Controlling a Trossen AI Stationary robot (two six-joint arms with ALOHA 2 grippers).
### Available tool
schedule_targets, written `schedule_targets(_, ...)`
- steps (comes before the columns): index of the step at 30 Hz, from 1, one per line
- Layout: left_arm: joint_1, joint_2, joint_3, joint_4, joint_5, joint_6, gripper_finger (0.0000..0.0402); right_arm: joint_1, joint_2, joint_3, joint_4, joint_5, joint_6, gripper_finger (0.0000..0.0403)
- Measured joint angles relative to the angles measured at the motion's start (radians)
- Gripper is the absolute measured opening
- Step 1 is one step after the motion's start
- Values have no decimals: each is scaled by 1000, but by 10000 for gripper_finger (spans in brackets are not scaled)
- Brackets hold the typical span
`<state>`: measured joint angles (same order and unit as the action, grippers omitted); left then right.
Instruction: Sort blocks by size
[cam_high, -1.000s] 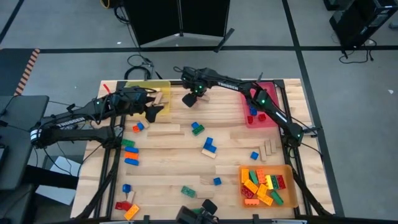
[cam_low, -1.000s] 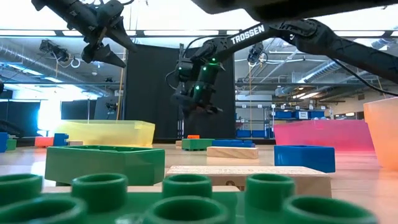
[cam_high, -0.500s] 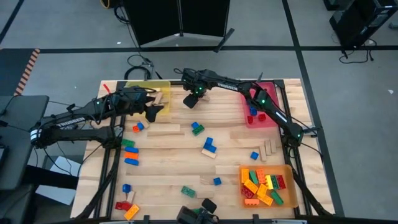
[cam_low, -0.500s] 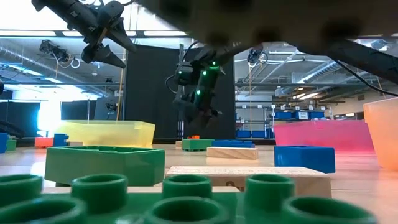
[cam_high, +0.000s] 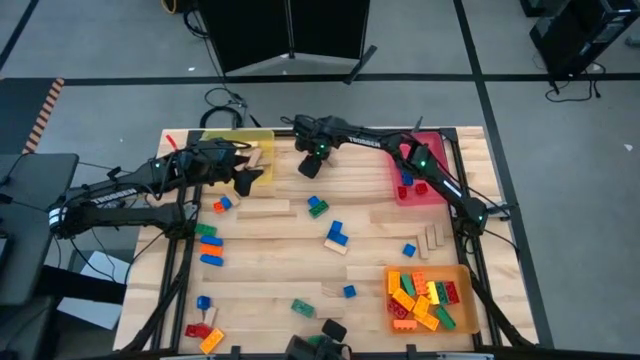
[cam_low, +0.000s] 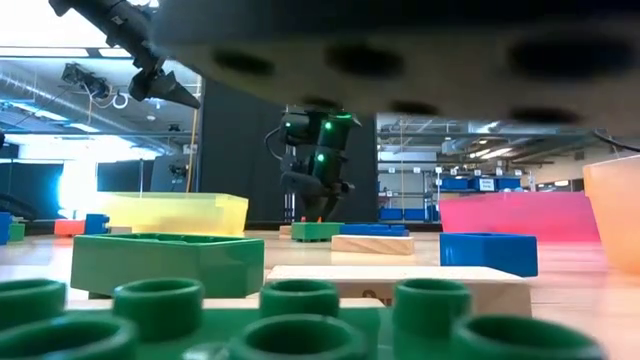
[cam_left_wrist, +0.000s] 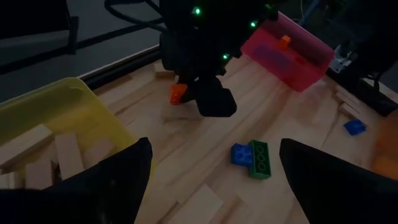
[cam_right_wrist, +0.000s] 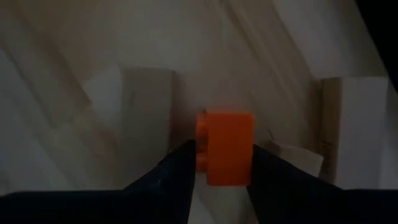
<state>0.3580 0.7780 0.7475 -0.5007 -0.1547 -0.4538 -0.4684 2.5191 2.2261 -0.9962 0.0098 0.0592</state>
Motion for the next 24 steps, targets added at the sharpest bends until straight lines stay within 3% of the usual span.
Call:
schedule_targets(9, 0, 0, 0, 0, 1, 1, 357, 3, -8, 3, 7, 16, -37, 111)
schedule_targets(24, 0, 0, 0, 0, 1, 15, 357, -32, -32, 14, -88, -47, -36, 110)
